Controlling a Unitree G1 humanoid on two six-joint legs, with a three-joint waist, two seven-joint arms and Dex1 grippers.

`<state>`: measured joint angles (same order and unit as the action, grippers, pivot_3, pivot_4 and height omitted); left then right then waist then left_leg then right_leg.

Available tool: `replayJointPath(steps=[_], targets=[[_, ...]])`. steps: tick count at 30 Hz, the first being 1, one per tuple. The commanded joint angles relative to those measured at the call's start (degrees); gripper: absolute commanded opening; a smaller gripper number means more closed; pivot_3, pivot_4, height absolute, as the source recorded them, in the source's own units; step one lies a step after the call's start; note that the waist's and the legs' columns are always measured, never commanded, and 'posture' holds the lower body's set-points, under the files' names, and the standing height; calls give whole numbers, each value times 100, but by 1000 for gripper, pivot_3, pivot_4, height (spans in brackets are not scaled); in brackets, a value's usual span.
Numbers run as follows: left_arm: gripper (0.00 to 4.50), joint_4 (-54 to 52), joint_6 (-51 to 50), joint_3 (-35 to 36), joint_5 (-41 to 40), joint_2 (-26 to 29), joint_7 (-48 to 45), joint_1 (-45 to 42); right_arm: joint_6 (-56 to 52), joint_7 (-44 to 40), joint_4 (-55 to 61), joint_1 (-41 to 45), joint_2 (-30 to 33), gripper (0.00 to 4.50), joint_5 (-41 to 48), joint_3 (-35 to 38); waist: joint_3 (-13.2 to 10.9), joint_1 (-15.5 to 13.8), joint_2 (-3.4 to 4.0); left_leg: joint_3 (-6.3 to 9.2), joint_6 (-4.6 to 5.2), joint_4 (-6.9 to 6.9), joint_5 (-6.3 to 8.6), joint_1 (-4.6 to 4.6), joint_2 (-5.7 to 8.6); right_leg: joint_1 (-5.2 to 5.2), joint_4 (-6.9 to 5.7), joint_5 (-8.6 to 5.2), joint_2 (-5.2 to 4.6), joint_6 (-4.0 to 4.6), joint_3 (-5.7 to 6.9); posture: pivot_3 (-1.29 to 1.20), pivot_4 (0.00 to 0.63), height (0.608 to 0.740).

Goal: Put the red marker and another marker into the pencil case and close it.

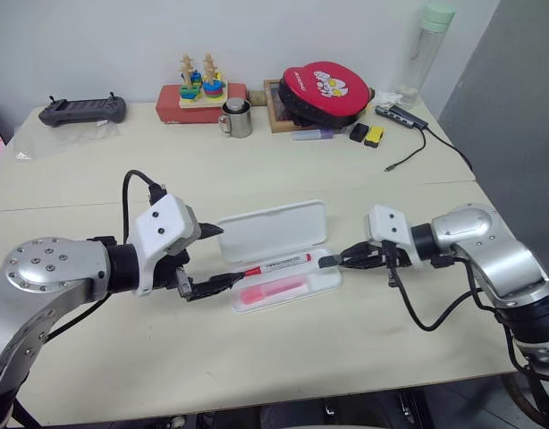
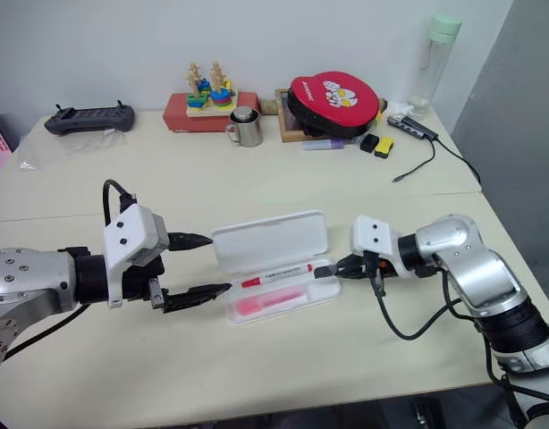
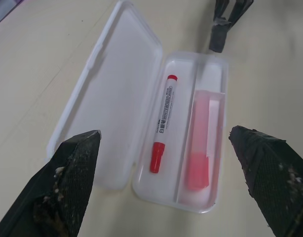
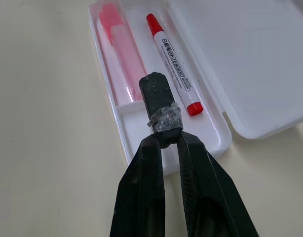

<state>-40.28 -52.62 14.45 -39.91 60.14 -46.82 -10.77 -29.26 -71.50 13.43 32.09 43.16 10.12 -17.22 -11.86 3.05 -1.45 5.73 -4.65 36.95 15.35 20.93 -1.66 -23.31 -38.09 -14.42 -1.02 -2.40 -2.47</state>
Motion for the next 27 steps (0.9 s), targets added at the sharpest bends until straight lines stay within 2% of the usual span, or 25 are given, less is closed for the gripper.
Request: replayJointPath(steps=[1,12,14,15,19,27], targets=[[4500,1,186,-62,109,75,0,-133,120,104,130,-1,-74,127,-39,-56,0,0,0,-1,0,0,0,0,0,0,0,0,0,0,0,0,150,740],[4500,160,324,-306,316,28,38,-388,526,274,-511,-95,-280,127,-433,-432,0,3,0,-1,0,0,0,2,0,-1,3,0,0,1,-1,0,150,740],[4500,174,338,-292,335,28,37,-374,609,261,-568,-114,-264,813,-481,-425,0,3,0,-1,0,-1,0,2,0,-1,3,0,0,1,-1,0,150,740],[4500,176,336,-288,339,26,43,-374,627,250,-571,-116,-254,979,-480,-413,0,3,0,-1,0,-1,0,2,0,-1,3,0,0,1,-1,0,150,740],[4500,190,345,-300,353,11,40,-389,594,198,-531,-86,-230,2111,-397,-337,0,3,0,0,0,0,0,2,0,-1,2,0,0,1,-1,0,150,740],[4500,235,261,-158,187,-103,86,-477,119,38,-153,197,-123,3736,83,77,0,0,0,0,0,-1,0,2,0,-1,2,0,0,1,-1,0,150,740]])
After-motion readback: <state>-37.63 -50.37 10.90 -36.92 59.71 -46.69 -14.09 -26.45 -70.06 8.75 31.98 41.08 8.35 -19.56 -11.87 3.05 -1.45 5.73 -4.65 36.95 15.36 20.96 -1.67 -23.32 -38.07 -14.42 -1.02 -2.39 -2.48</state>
